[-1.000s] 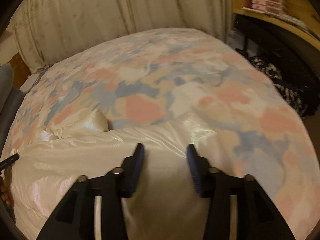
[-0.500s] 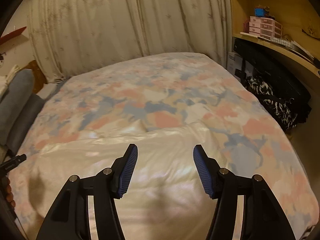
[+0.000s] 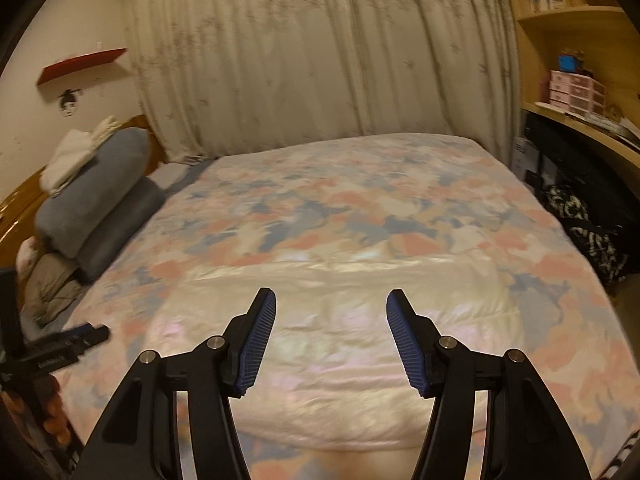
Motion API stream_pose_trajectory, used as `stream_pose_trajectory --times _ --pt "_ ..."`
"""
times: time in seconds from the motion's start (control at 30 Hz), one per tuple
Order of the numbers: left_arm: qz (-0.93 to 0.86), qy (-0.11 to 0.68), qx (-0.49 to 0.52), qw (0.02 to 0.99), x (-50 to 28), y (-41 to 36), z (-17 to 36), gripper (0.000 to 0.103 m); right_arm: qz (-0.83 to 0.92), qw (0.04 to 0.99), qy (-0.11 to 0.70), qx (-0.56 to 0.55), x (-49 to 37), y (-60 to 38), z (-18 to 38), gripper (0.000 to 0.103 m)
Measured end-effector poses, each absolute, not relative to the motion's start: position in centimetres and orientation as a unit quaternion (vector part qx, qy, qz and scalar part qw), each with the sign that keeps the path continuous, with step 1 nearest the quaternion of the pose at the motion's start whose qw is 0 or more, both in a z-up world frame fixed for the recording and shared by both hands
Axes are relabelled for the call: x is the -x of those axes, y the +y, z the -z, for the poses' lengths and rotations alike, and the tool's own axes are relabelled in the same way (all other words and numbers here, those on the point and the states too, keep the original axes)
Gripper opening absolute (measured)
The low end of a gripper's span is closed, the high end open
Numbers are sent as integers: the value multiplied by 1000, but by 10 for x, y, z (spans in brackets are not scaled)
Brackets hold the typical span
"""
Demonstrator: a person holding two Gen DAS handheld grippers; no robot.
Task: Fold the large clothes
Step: 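Grasp the folded white jacket bundle with both grippers and lift it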
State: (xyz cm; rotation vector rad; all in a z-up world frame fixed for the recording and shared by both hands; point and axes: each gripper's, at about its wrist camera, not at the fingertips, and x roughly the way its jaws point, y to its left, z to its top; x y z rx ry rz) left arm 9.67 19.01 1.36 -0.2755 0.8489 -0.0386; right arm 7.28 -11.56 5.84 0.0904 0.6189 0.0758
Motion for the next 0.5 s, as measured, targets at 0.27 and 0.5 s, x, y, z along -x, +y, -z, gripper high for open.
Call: stream_pose_trajectory --times 0.27,0.5 --pt "83 447 304 837 -69 212 70 80 -71 945 314 -52 -30 -63 -9 58" --pt "81 453 360 812 -76 214 141 80 -99 930 348 -70 -37 -55 54 53"
